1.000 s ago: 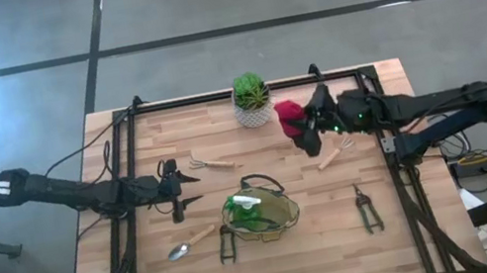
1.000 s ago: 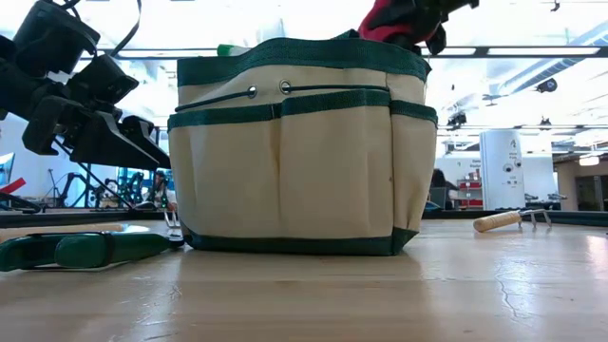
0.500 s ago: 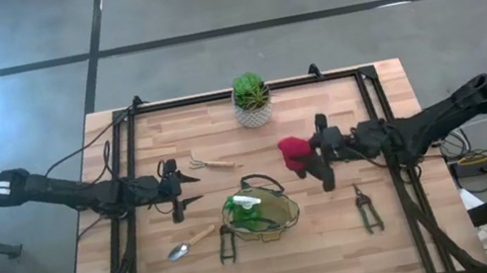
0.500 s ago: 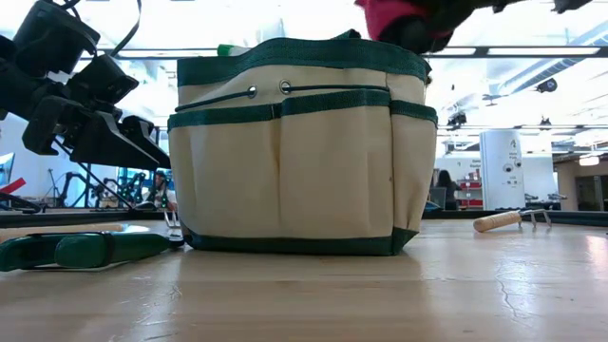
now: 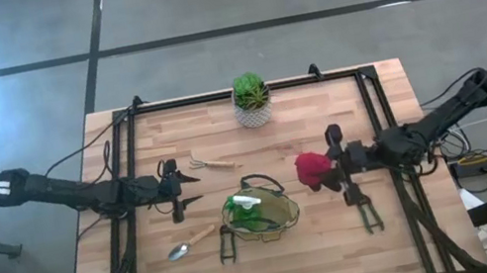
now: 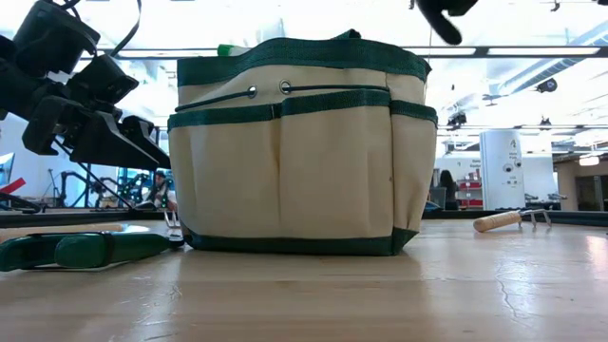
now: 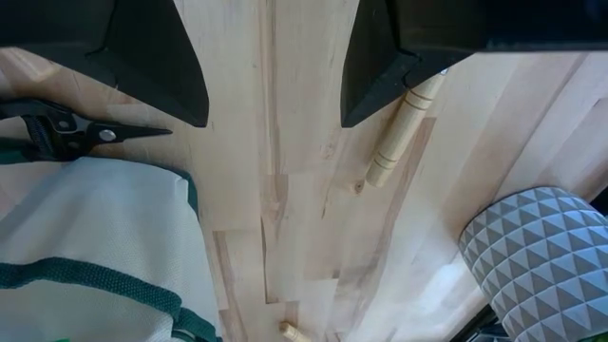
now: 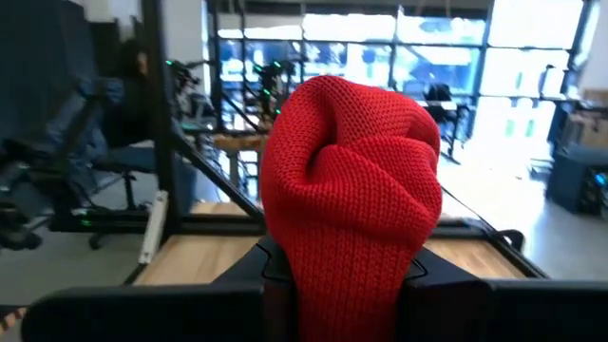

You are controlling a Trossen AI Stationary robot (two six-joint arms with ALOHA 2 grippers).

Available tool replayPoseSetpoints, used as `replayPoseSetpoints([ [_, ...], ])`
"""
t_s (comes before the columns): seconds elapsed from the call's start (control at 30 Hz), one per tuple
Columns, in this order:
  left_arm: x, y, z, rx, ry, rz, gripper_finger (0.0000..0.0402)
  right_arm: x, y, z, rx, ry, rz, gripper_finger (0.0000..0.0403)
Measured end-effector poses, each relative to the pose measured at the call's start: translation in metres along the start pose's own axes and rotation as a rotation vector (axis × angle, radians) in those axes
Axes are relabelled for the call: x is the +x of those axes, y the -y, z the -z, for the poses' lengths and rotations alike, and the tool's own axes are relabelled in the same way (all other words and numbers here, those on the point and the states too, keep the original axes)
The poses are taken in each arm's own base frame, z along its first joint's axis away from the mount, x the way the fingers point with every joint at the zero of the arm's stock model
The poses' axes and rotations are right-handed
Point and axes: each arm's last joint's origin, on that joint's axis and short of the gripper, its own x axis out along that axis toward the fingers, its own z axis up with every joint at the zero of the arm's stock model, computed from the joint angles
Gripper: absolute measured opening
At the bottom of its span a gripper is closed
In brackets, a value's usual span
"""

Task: Pick & Place Garden tools in Gardening bag
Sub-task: Put the red gloves into the white gardening bag

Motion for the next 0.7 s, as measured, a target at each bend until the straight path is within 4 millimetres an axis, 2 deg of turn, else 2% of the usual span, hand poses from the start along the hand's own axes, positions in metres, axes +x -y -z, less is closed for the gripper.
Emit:
replayPoseSetpoints([
  [0.33, 0.000, 0.000, 0.000, 0.000, 0.000, 0.000, 0.0241, 0.001, -0.023, 0.001, -0.032, 0.099, -0.093, 0.0054],
  [0.7, 0.000, 0.000, 0.000, 0.000, 0.000, 0.001, 0.0241, 0.029, -0.036, 0.025, -0.034, 0.187, -0.081, 0.0054],
])
